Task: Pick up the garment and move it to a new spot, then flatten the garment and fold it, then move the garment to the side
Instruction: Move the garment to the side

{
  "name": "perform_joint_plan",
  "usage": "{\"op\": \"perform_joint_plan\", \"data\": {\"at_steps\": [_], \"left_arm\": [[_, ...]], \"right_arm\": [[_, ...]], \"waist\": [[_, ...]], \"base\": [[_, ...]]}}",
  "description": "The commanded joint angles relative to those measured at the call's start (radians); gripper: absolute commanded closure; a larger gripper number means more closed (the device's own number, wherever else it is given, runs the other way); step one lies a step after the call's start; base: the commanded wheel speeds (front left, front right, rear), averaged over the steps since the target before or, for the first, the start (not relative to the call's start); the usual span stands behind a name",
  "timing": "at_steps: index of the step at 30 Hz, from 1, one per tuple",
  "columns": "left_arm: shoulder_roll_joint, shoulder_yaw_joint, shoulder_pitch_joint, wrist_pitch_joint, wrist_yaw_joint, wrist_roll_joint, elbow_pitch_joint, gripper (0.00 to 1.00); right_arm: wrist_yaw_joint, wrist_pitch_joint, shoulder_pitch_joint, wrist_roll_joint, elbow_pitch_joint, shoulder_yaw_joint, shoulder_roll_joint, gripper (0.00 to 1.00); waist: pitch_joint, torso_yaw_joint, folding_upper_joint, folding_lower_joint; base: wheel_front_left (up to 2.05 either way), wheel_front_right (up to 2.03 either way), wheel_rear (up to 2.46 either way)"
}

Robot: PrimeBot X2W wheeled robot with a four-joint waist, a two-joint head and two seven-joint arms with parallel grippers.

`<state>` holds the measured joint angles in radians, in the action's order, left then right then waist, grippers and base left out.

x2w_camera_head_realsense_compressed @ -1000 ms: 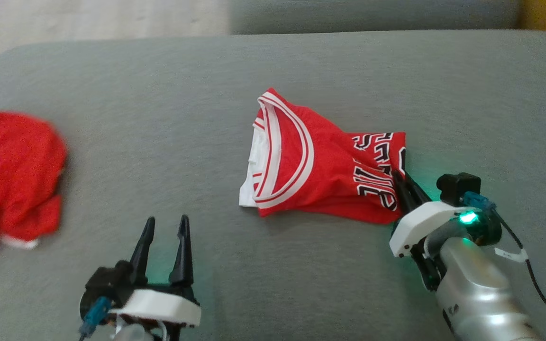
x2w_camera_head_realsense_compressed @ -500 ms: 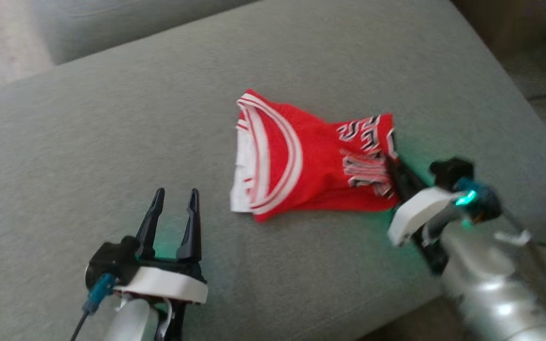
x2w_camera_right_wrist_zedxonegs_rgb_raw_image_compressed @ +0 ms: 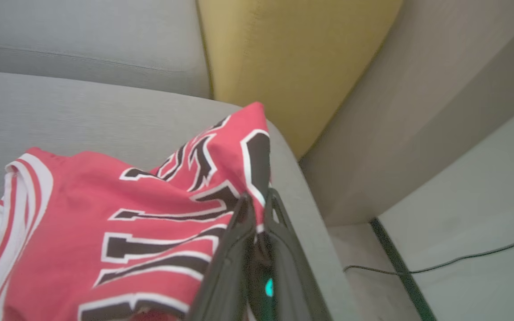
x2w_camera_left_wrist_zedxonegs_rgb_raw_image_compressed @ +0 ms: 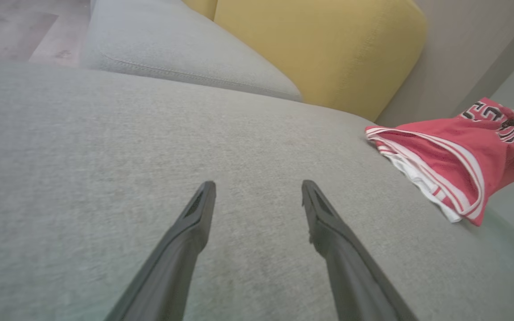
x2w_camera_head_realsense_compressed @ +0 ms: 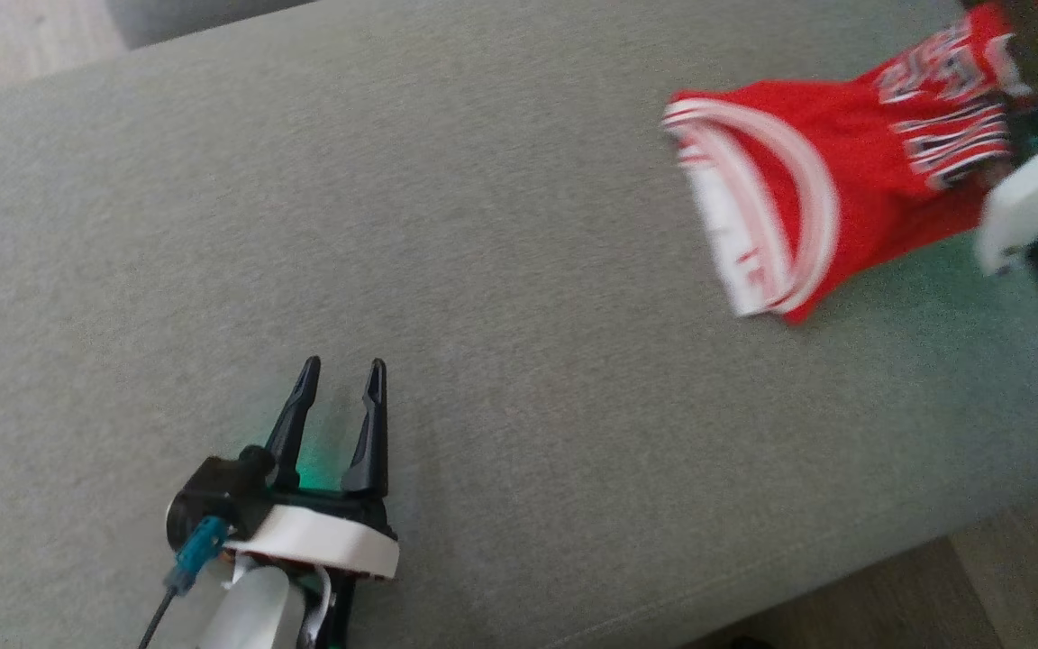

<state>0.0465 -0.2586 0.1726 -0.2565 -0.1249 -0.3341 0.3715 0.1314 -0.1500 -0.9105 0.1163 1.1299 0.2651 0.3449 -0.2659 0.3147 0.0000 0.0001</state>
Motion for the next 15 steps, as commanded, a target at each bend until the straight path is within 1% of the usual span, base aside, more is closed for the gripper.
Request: {"op": "perform_joint_plan", "data": {"at_steps": [1,3,5,7,8,9,10,15], "left_arm": [[0.004,0.028,0.020,-0.005,-0.005,0.007,-0.028,0.00],[0.004,0.033,0.024,-0.005,-0.006,0.005,-0.028,0.00],[0.004,0.038,0.028,-0.005,-0.006,0.004,-0.028,0.00],[0.004,0.048,0.028,-0.005,-0.006,0.004,-0.027,0.00],[0.004,0.055,0.027,-0.005,-0.006,0.001,-0.026,0.00],[0.004,0.064,0.026,-0.005,-0.006,0.000,-0.024,0.00],[0.004,0.071,0.025,-0.005,-0.006,-0.001,-0.024,0.00],[0.004,0.100,0.020,-0.005,-0.006,0.003,-0.024,0.00]], "right_arm": [[-0.001,0.005,-0.048,-0.037,0.008,-0.027,0.048,1.00],[-0.001,0.008,-0.074,-0.094,0.033,-0.056,0.085,1.00],[-0.001,-0.001,-0.094,-0.134,0.045,-0.107,0.105,1.00],[-0.001,-0.023,-0.103,-0.150,0.048,-0.167,0.091,1.00],[-0.001,-0.043,-0.102,-0.165,0.041,-0.183,0.081,0.85],[-0.001,-0.057,-0.102,-0.177,0.034,-0.196,0.066,0.21],[-0.001,-0.069,-0.101,-0.184,0.027,-0.213,0.049,0.00],[-0.001,-0.106,-0.075,-0.206,-0.039,-0.266,-0.037,0.00]], "waist": [[-0.018,-0.036,0.0000,-0.0001],[-0.024,-0.053,0.0000,-0.0001],[-0.029,-0.064,0.0000,-0.0001],[-0.029,-0.069,0.0000,-0.0001],[-0.028,-0.072,0.0000,-0.0001],[-0.026,-0.073,0.0000,-0.0001],[-0.026,-0.074,0.0000,-0.0001],[-0.014,-0.087,0.0000,-0.0001]], "base": [[0.00,0.00,0.00],[0.00,0.00,0.00],[0.00,0.00,0.00],[0.00,0.00,0.00],[0.00,0.00,0.00],[0.00,0.00,0.00],[0.00,0.00,0.00],[0.00,0.00,0.00]]}}
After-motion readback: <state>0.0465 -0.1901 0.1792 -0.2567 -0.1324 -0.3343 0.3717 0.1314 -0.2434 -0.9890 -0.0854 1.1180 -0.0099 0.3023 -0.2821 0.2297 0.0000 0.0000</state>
